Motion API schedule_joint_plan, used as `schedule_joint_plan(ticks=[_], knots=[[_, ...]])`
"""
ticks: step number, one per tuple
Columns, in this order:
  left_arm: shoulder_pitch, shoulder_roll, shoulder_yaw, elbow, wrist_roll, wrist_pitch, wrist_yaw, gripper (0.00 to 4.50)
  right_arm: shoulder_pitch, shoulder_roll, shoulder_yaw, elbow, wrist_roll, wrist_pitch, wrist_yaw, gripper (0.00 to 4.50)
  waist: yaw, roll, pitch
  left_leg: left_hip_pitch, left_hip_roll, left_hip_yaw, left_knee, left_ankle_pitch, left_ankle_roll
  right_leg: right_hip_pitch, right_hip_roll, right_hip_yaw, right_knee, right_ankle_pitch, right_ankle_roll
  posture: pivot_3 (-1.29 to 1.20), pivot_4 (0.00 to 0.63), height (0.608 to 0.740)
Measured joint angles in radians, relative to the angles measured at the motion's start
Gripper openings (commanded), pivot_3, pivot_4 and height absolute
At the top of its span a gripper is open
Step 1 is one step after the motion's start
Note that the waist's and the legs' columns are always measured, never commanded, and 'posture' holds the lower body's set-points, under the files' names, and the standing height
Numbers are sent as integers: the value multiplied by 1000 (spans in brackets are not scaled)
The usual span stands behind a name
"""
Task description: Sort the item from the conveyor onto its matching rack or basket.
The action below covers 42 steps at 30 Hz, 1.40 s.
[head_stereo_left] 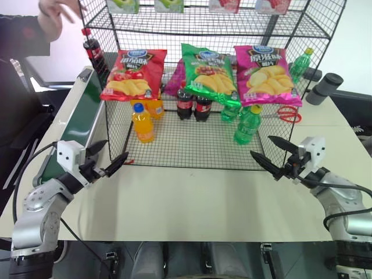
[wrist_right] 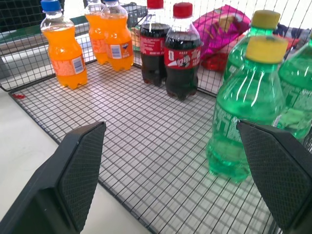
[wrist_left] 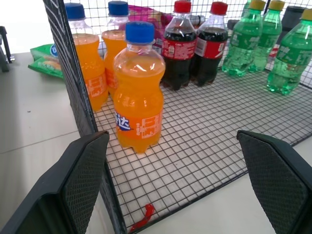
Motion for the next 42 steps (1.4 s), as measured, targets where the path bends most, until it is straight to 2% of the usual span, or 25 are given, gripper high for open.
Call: schedule_joint_plan(ticks=[15,23,27,33,42], knots=[[44,3,48,-17,-43,35,24,4500,8,5,27,-11,0,-4,11,4457,-1,0,0,0,0,0,0,0,0,0,0,0,0,0,0,0,150,740],[61,-3,255,-60,-161,38,122,4500,2,17,80,-19,-1,-3,26,4457,-2,0,0,0,0,0,0,0,0,0,0,0,0,0,0,0,150,740],[45,-26,298,-26,-125,6,223,4500,-15,37,130,-56,-2,1,26,4457,-1,0,0,0,0,0,0,0,0,0,0,0,0,0,0,0,150,740],[26,-80,295,62,-45,-39,332,4500,-47,68,177,-83,-12,6,10,4457,0,-1,-1,0,0,0,0,0,0,0,0,0,0,0,0,0,150,740],[-49,-98,256,159,11,-112,342,4500,-54,99,234,-136,-13,16,-6,4457,0,-3,-2,0,0,0,0,0,0,0,-1,-1,0,0,0,0,150,740]])
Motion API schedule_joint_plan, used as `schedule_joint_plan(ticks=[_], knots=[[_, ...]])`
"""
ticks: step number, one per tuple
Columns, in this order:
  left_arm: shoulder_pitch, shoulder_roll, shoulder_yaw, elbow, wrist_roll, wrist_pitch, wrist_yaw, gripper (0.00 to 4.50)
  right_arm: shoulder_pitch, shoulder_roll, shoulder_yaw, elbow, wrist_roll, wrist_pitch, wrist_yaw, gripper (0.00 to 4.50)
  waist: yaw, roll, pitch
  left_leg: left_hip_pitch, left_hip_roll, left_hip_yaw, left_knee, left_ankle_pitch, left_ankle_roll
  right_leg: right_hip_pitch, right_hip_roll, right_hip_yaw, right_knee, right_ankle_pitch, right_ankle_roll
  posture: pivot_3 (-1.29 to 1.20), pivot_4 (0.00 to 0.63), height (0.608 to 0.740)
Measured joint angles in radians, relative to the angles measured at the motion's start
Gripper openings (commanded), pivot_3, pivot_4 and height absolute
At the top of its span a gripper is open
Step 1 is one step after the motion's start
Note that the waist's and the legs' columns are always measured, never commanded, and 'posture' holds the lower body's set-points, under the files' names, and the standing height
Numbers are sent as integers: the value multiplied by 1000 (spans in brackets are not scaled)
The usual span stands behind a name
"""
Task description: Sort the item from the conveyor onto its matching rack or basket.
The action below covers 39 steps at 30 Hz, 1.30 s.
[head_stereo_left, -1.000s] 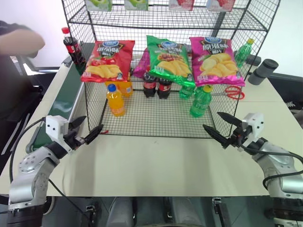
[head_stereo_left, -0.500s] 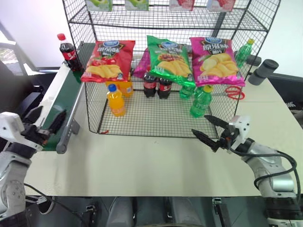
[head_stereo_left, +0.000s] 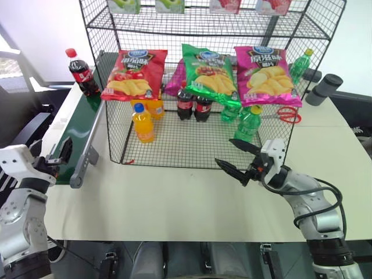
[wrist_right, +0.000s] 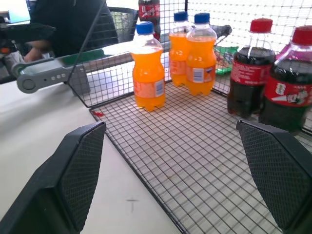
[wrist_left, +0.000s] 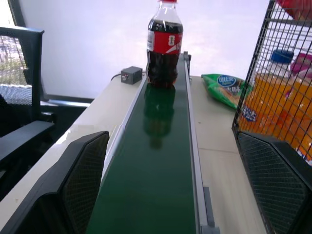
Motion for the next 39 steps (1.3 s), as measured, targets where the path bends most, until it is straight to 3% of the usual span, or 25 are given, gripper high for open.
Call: schedule_joint_plan(ticks=[39], knots=[[-33,-27,-22,112,48,-77,75,4500,-33,24,42,-28,-28,16,-38,4457,-1,0,0,0,0,0,0,0,0,0,-1,0,0,0,0,0,150,740]])
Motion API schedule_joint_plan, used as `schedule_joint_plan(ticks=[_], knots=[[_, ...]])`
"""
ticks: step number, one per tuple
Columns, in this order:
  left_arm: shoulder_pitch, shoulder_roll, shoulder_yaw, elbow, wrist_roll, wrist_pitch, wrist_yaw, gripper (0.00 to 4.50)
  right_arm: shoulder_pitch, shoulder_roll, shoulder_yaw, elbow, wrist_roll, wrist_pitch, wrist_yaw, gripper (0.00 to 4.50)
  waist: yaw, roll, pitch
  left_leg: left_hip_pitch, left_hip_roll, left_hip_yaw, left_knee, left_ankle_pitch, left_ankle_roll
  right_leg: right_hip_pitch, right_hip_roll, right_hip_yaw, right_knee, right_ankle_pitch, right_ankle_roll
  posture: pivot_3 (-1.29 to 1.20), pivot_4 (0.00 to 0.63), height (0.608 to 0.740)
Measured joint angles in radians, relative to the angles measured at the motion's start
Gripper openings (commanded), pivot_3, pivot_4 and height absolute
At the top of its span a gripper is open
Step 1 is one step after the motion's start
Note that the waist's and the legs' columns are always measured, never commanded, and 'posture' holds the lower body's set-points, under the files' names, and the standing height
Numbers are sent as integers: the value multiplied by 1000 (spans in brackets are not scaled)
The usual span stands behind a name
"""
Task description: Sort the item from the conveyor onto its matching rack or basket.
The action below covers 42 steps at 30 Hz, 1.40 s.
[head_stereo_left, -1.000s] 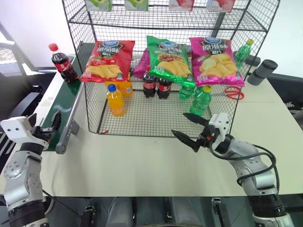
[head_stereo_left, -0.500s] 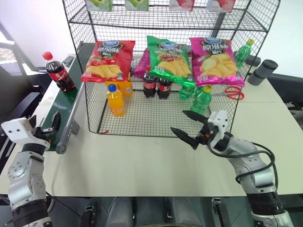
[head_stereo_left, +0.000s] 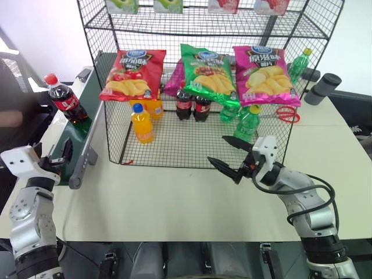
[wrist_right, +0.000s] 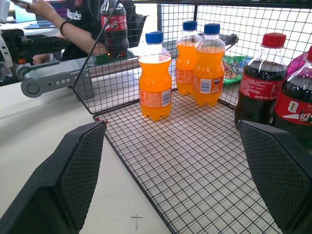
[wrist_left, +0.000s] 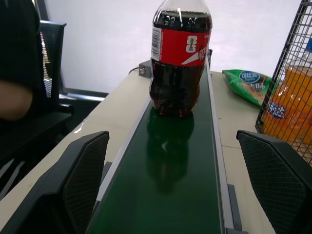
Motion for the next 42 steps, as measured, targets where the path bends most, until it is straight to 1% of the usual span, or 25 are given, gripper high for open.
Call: schedule_joint_plan(ticks=[37,40,41,42], knots=[[-23,10,0,65,32,-49,1,4500,-2,9,2,17,-16,-1,12,4457,0,0,0,0,0,0,0,0,0,0,-1,0,0,0,0,0,150,740],[-25,11,0,68,32,-50,2,3679,-1,10,2,17,-16,-1,12,4500,0,0,0,0,0,0,0,0,0,0,-1,0,0,0,0,0,150,740],[-25,13,1,72,33,-50,5,3188,-1,10,2,17,-16,-1,12,4500,0,0,0,0,0,0,0,0,0,0,-1,0,0,0,0,0,150,740],[-25,16,1,74,34,-51,6,2871,-1,10,2,17,-16,-1,12,4500,0,0,0,0,0,0,0,0,0,0,-1,0,0,0,0,0,150,740]])
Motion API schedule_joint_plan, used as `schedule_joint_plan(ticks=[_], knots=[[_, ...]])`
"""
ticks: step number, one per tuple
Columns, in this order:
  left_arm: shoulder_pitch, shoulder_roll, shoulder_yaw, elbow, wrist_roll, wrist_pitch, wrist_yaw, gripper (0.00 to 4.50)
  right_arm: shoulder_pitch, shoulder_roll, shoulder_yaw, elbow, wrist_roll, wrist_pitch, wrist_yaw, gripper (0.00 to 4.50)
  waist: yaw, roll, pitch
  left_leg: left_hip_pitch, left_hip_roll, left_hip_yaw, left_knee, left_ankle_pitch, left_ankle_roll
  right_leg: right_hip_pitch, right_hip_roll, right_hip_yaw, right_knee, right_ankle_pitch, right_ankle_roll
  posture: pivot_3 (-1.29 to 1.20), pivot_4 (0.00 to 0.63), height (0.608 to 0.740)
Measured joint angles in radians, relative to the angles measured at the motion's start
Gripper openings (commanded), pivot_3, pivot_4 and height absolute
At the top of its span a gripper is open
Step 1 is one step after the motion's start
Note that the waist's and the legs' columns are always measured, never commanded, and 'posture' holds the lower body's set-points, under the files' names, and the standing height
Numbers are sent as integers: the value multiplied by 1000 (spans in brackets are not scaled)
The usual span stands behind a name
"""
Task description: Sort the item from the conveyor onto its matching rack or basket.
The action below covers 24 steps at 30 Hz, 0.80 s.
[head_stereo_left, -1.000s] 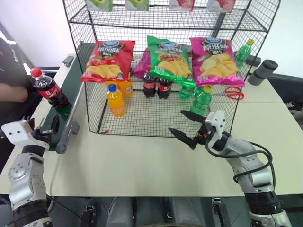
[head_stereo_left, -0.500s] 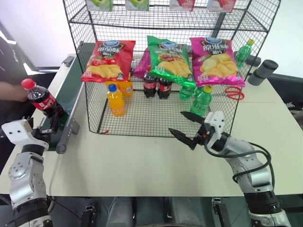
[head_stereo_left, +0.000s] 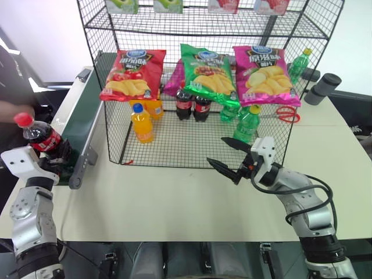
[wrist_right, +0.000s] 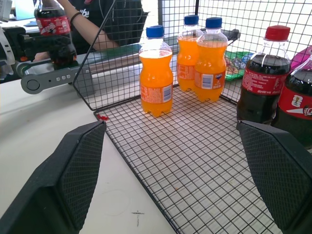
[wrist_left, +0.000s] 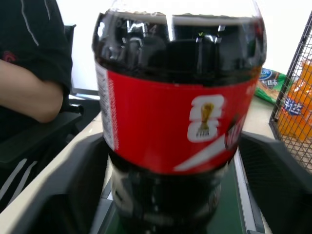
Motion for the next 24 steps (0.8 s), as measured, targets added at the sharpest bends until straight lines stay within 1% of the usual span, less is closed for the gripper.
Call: schedule_joint_plan(ticks=[7,10,13,16,18,20,24], knots=[[10,0,3,-9,-10,-9,-5,2841,0,0,5,0,0,2,-1,4500,0,0,0,0,0,0,0,0,0,0,0,0,0,0,0,0,150,740],[11,7,20,-67,-75,18,-22,2841,-2,0,5,0,1,17,-4,4500,0,-3,1,-2,0,-1,0,0,0,-1,0,0,0,0,0,0,150,740],[14,76,30,-204,-191,110,-88,2841,-19,-2,5,-5,8,38,-4,4500,0,-6,1,-2,0,-1,0,0,0,-2,-1,0,0,0,0,0,150,740],[49,181,30,-382,-339,244,-191,2841,-35,-23,16,-35,13,101,-9,4500,-2,-5,2,-2,0,-1,-1,0,-1,-1,-3,0,-2,0,-1,0,150,740],[86,256,-4,-504,-444,360,-263,2841,-45,-41,28,-59,19,160,-12,4500,-3,-5,1,-2,-1,-1,-2,0,-1,-1,-4,0,-4,0,-1,0,150,740],[98,298,-82,-586,-495,450,-316,2841,-65,-42,32,-82,60,216,3,4500,-3,-3,2,-2,-1,-1,-2,0,-1,-1,-4,0,-4,0,-1,0,150,740],[92,299,-259,-650,-506,544,-363,2841,-83,-48,40,-133,118,286,29,4500,-7,-2,3,-2,0,-1,-2,0,0,-1,-3,0,-3,-1,-2,0,150,740]])
